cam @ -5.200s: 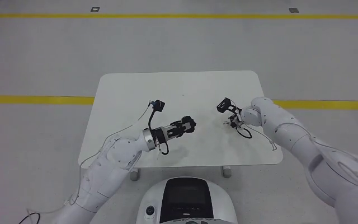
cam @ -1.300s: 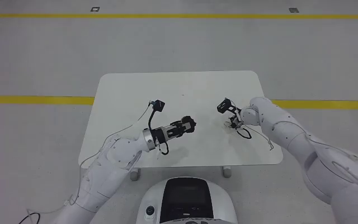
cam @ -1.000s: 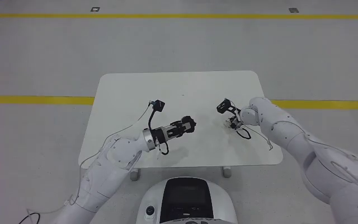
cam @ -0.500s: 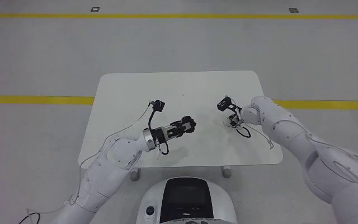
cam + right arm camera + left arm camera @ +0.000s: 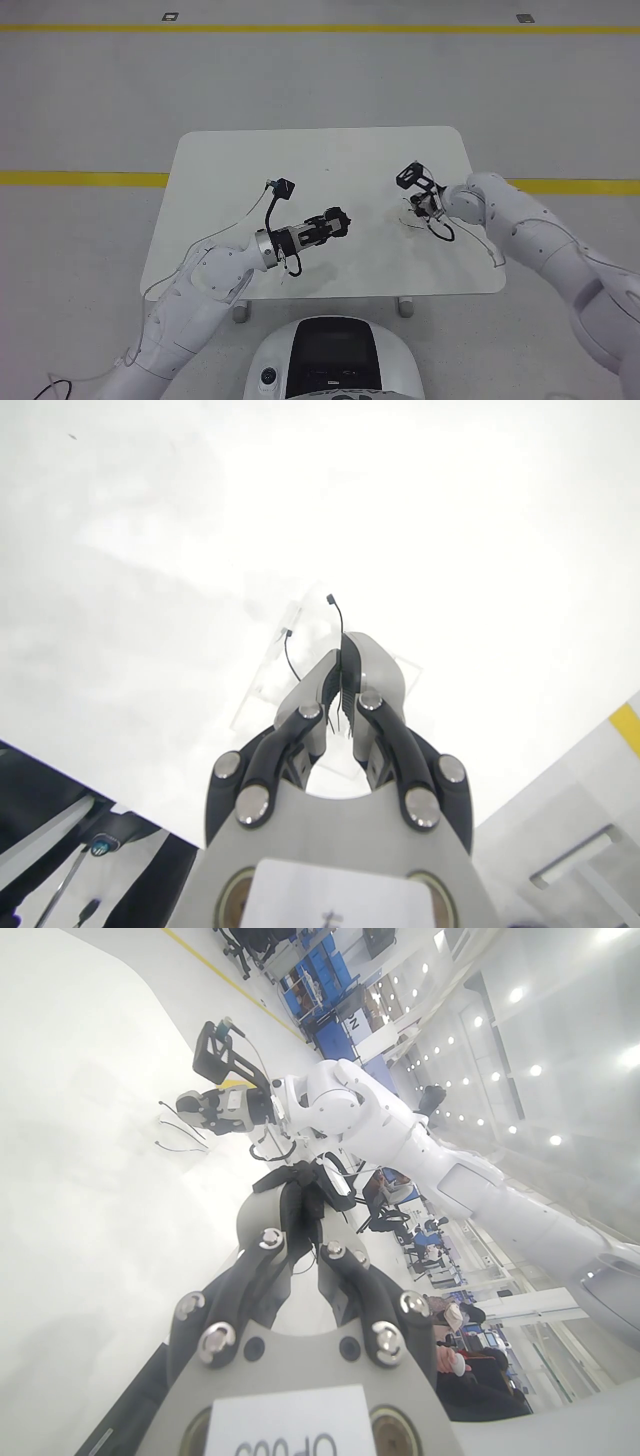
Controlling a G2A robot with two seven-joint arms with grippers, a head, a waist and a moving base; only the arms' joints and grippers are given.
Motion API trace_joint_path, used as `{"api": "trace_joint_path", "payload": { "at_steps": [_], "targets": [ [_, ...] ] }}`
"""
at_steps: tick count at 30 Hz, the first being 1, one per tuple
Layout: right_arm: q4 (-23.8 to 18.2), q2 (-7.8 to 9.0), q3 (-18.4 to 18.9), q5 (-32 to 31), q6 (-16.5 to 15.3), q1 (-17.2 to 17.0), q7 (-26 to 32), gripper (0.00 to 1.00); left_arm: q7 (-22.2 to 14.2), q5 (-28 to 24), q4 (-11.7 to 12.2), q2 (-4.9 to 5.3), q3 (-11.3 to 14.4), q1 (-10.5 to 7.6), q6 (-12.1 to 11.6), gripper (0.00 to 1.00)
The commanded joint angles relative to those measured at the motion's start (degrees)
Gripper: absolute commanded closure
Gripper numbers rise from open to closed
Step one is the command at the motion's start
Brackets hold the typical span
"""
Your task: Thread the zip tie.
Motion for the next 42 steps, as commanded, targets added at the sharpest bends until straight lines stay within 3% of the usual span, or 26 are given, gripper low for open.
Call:
{"api": "trace_joint_path", "payload": {
  "at_steps": [1,7,17,21,24,26,33,36,42],
  "targets": [
    [-1.92,1.71,1.19,0.92,0.00,-0.83,-1.43,1.00,0.00,0.00,0.00,0.00,0.00,0.00,0.00,1.00],
    [-6.55,6.47,5.16,5.21,0.00,-3.72,-5.40,1.00,0.00,0.00,0.00,0.00,0.00,0.00,0.00,1.00],
    [-6.62,6.44,5.46,5.31,0.41,-4.15,-6.30,1.00,0.00,0.00,0.00,0.00,0.00,0.00,0.00,1.00],
    [-9.67,7.21,9.14,8.82,0.00,-6.61,-15.62,1.00,0.00,0.00,0.00,0.00,0.00,0.00,0.00,1.00],
    [-13.55,8.77,11.61,6.56,0.00,-10.08,-25.48,1.00,0.00,0.00,0.00,0.00,0.00,0.00,0.00,1.00],
    [-18.44,10.00,13.08,6.19,0.00,-13.45,-32.79,1.00,0.00,0.00,0.00,0.00,0.00,0.00,0.00,1.00],
    [-28.80,14.10,15.70,4.84,0.00,-20.75,-47.84,1.00,0.00,0.00,0.00,0.00,0.00,0.00,0.00,1.00],
    [-29.79,14.87,15.34,3.46,0.00,-21.33,-48.12,1.00,0.00,0.00,0.00,0.00,0.00,0.00,0.00,1.00],
    [-29.79,14.87,15.34,3.46,0.00,-21.33,-48.12,1.00,0.00,0.00,0.00,0.00,0.00,0.00,0.00,1.00]
  ]
}}
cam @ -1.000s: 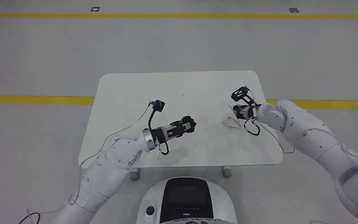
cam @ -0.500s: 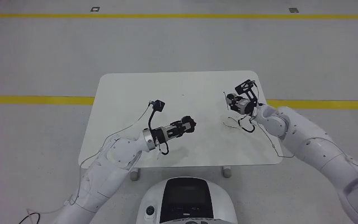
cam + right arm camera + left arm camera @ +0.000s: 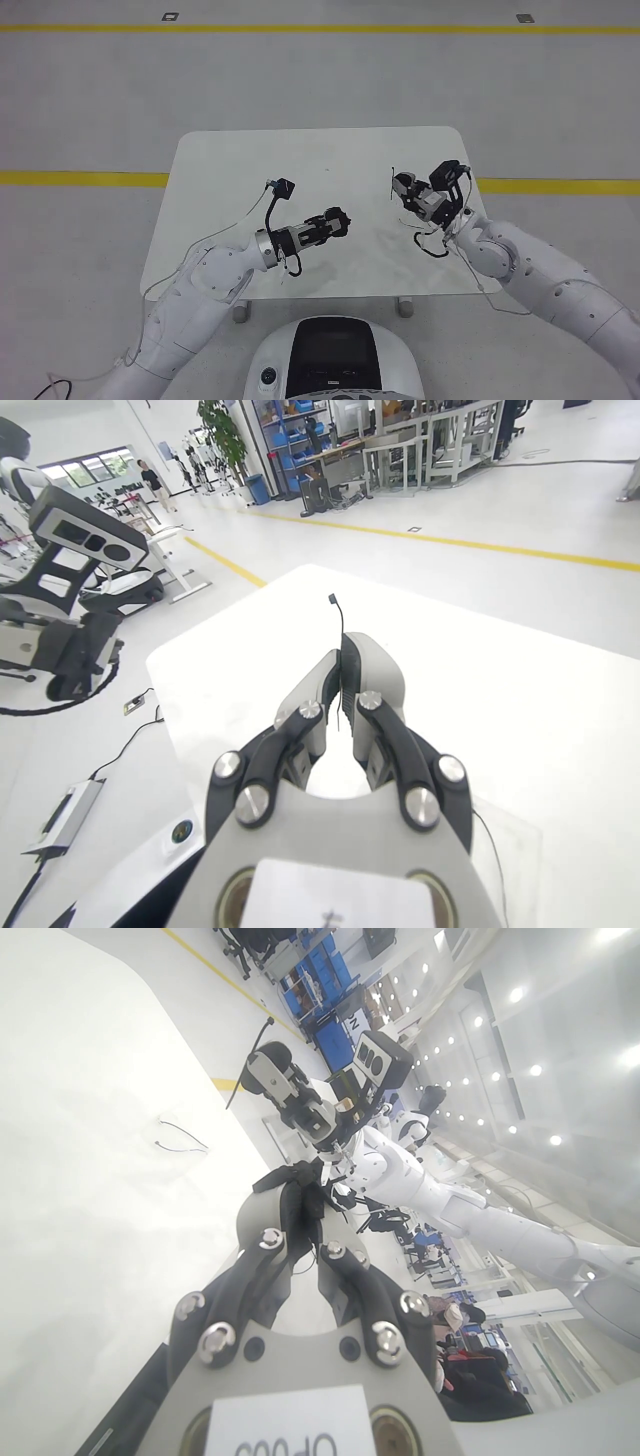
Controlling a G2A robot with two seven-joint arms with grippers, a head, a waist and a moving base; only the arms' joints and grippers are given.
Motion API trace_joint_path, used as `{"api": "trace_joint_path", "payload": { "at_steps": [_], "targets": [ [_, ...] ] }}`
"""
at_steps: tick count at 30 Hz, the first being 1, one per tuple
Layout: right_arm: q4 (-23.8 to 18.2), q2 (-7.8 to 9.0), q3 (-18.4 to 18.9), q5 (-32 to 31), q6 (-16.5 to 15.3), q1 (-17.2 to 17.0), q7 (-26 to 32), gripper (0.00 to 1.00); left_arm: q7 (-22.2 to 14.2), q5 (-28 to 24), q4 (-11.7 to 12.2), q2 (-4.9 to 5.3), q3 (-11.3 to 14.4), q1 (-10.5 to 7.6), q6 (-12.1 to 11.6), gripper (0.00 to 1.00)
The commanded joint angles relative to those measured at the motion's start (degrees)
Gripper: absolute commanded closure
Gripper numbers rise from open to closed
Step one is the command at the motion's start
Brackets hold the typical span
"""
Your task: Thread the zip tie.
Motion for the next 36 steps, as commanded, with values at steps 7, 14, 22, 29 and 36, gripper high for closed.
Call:
{"api": "trace_joint_path", "payload": {
  "at_steps": [7,14,22,29,36],
  "targets": [
    [-0.78,-0.39,1.68,2.96,0.00,-1.85,-5.11,1.00,0.00,0.00,0.00,0.00,0.00,0.00,0.00,1.00],
    [-6.16,0.23,1.41,5.71,0.00,-8.39,-25.31,1.00,0.00,0.00,0.00,0.00,0.00,0.00,0.00,1.00],
    [-5.61,1.95,-2.78,5.02,0.00,-10.02,-39.89,1.00,0.00,0.00,0.00,0.00,0.00,0.00,0.00,1.00],
    [-3.33,1.89,-7.92,3.06,0.00,-7.53,-48.56,1.00,0.00,0.00,0.00,0.00,0.00,0.00,0.00,1.00],
    [-1.06,1.17,-11.66,2.03,0.00,-4.51,-50.47,1.00,0.00,0.00,0.00,0.00,0.00,0.00,0.00,1.00]
  ]
}}
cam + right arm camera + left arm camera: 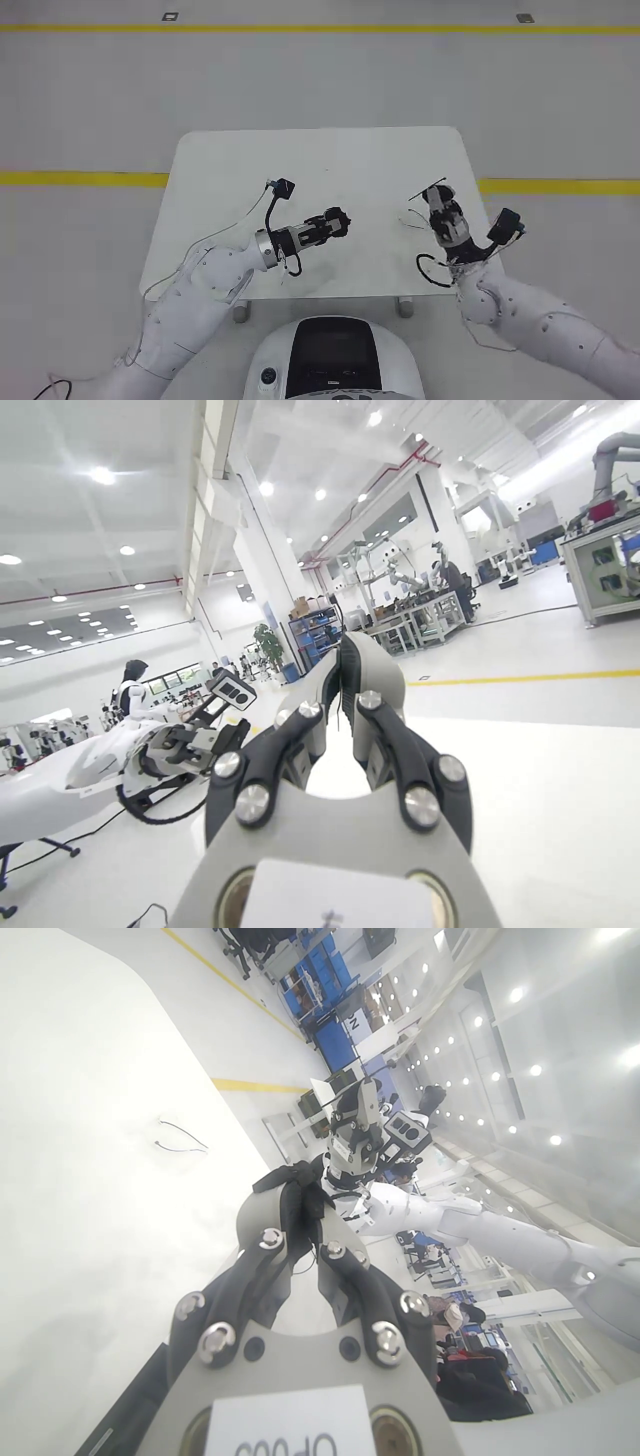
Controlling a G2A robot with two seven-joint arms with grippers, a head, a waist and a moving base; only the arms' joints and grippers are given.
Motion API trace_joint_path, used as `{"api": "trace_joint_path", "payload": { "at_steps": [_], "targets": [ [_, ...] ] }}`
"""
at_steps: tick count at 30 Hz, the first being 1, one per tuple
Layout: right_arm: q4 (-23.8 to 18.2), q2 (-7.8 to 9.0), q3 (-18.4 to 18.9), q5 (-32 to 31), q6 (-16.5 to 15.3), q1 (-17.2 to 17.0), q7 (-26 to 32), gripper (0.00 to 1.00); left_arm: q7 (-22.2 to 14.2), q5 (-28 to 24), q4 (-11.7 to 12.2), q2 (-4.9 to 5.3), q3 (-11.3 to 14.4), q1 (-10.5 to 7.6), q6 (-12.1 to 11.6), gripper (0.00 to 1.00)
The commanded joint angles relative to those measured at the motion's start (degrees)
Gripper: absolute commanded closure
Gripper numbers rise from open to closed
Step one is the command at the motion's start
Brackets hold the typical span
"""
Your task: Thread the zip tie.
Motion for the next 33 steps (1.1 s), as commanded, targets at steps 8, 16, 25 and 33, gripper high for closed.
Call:
{"api": "trace_joint_path", "payload": {
  "at_steps": [8,16,25,33],
  "targets": [
    [0.06,0.01,0.02,-0.31,0.00,0.08,0.05,1.00,0.00,0.00,0.00,0.00,0.00,0.00,0.00,1.00],
    [-1.35,-1.74,1.56,-3.78,0.00,-4.73,-8.41,1.00,0.00,0.00,0.00,0.00,0.00,0.00,0.00,1.00],
    [0.54,-7.20,0.62,-7.64,0.00,-7.13,-13.38,1.00,0.00,0.00,0.00,0.00,0.00,0.00,0.00,1.00],
    [5.09,-12.34,-0.97,-8.90,0.00,-4.65,-13.38,1.00,0.00,0.00,0.00,0.00,0.00,0.00,0.00,1.00]
  ]
}}
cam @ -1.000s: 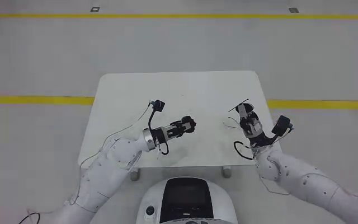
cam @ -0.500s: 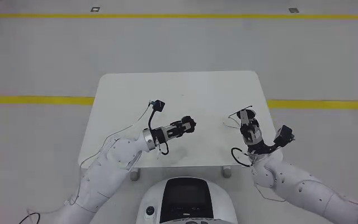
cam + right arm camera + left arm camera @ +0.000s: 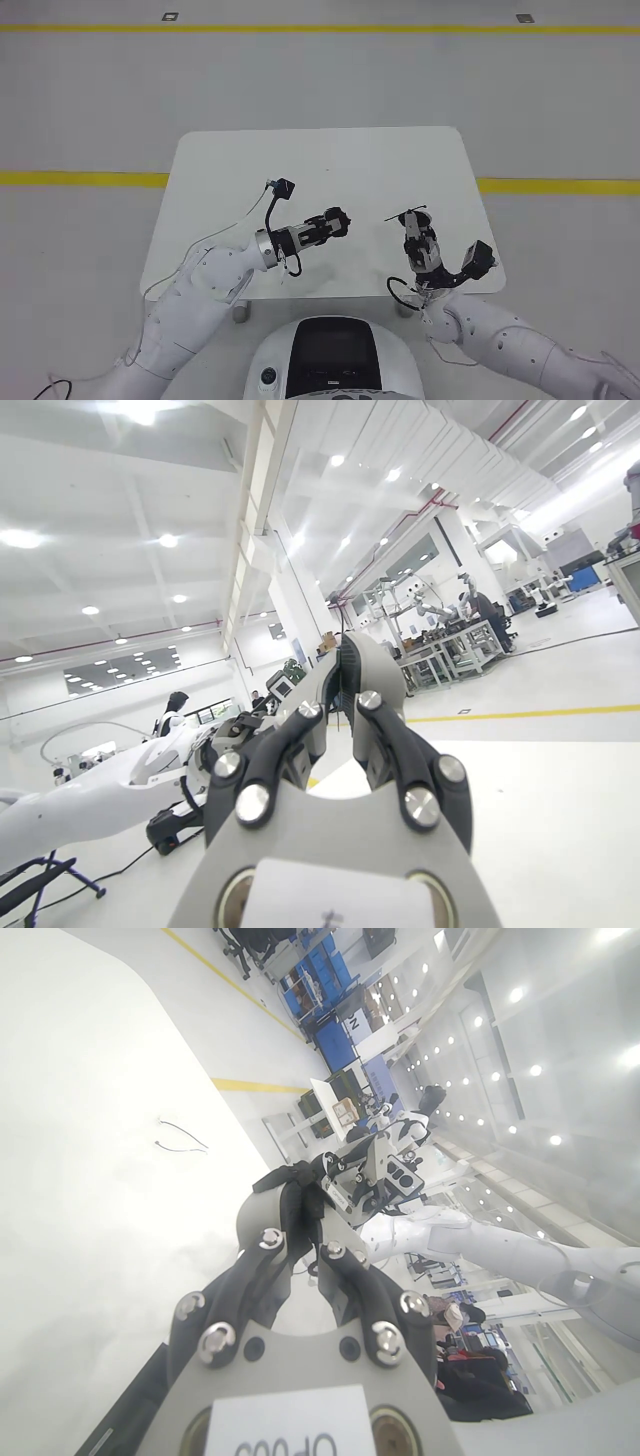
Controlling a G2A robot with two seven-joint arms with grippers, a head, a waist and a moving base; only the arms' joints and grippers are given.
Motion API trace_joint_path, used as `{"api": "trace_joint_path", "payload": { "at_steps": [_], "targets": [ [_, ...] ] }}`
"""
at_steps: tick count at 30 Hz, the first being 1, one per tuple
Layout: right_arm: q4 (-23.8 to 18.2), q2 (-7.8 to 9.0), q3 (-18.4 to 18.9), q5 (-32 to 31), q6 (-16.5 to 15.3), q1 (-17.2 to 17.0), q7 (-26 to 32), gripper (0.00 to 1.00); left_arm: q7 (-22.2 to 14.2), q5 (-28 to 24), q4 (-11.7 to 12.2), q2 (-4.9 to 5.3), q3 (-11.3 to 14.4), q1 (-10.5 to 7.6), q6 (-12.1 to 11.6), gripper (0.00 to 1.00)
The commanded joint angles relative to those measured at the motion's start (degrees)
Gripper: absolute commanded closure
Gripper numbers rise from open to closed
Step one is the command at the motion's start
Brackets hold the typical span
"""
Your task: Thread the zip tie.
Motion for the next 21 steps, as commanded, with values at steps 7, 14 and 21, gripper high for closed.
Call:
{"api": "trace_joint_path", "payload": {
  "at_steps": [7,14,21],
  "targets": [
    [2.85,-3.71,-3.10,-0.45,0.00,2.36,0.00,1.00,0.00,0.00,0.00,0.00,0.00,0.00,0.00,1.00],
    [3.17,-3.80,-3.13,-0.60,0.00,2.50,0.00,1.00,0.00,0.00,0.00,0.00,0.00,0.00,0.00,1.00],
    [2.39,-3.99,-1.35,-2.02,1.33,1.25,1.02,1.00,0.00,0.00,0.00,0.00,0.00,0.00,0.00,1.00]
  ]
}}
